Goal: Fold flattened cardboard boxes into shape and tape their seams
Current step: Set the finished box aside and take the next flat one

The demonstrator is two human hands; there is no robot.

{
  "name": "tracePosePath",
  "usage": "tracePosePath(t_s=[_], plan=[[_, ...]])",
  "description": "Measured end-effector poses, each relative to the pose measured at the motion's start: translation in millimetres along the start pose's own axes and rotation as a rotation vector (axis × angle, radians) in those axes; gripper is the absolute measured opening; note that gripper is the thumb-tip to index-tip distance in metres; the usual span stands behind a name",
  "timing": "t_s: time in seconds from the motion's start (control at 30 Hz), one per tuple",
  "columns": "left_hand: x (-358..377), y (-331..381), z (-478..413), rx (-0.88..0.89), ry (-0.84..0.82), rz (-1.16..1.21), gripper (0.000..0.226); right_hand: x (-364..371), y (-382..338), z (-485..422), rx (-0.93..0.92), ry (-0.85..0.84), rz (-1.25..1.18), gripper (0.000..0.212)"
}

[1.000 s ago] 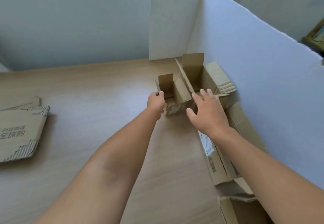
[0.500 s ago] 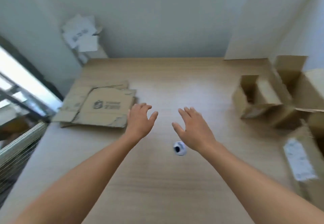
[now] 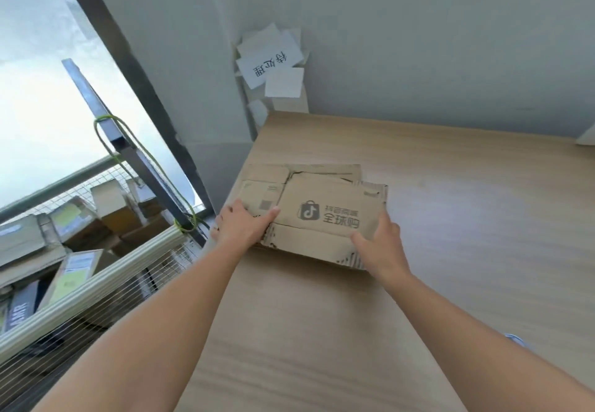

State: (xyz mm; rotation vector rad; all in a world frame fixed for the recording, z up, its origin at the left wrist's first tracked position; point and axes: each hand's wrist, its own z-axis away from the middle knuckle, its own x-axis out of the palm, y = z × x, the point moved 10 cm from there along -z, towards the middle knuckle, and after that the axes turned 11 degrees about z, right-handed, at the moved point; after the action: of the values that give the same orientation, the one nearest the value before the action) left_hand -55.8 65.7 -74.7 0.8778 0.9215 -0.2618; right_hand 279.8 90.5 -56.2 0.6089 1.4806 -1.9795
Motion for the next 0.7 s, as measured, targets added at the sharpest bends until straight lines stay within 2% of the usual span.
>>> tracePosePath(t_s=[0.1, 0.2, 0.3, 0.4, 0.47, 0.57, 0.63, 0.7], plan=[[-7.2, -3.1, 0.0, -0.01, 0.019, 0.004, 0.113, -7.2, 5.1, -4.2, 0.083, 0.137, -0.131, 0.067], [-17.5, -7.4, 13.4, -0.01, 0.016, 0.091, 0.115, -17.7, 8.8, 2.5, 0.136, 0.197, -0.186, 0.042], [-23.3, -9.2, 42.5, 0.048, -0.039, 0.254, 0.119, -34.1, 16.1, 26.2, 0.101, 0.19, -0.288, 0.045], [-16.9, -2.8, 99.6, 0.129, -0.195, 0.553, 0.124, -66.3, 33.6, 79.5, 0.029, 0.194, -0.4, 0.042], [-3.4, 3.6, 150.7, 0.181, -0.396, 0.77, 0.113, -92.4, 47.0, 127.6, -0.032, 0.185, -0.447, 0.043], [20.9, 9.7, 240.5, 0.296, -0.653, 0.83, 0.094, -127.5, 79.8, 205.2, -0.07, 0.148, -0.57, 0.039], [36.0, 1.9, 303.1, 0.293, -0.716, 0.91, 0.078, -142.4, 107.7, 257.9, -0.038, 0.105, -0.592, 0.031], [51.3, -8.7, 362.3, 0.237, -0.731, 0.988, 0.063, -149.8, 134.7, 305.8, -0.017, 0.064, -0.608, 0.037]])
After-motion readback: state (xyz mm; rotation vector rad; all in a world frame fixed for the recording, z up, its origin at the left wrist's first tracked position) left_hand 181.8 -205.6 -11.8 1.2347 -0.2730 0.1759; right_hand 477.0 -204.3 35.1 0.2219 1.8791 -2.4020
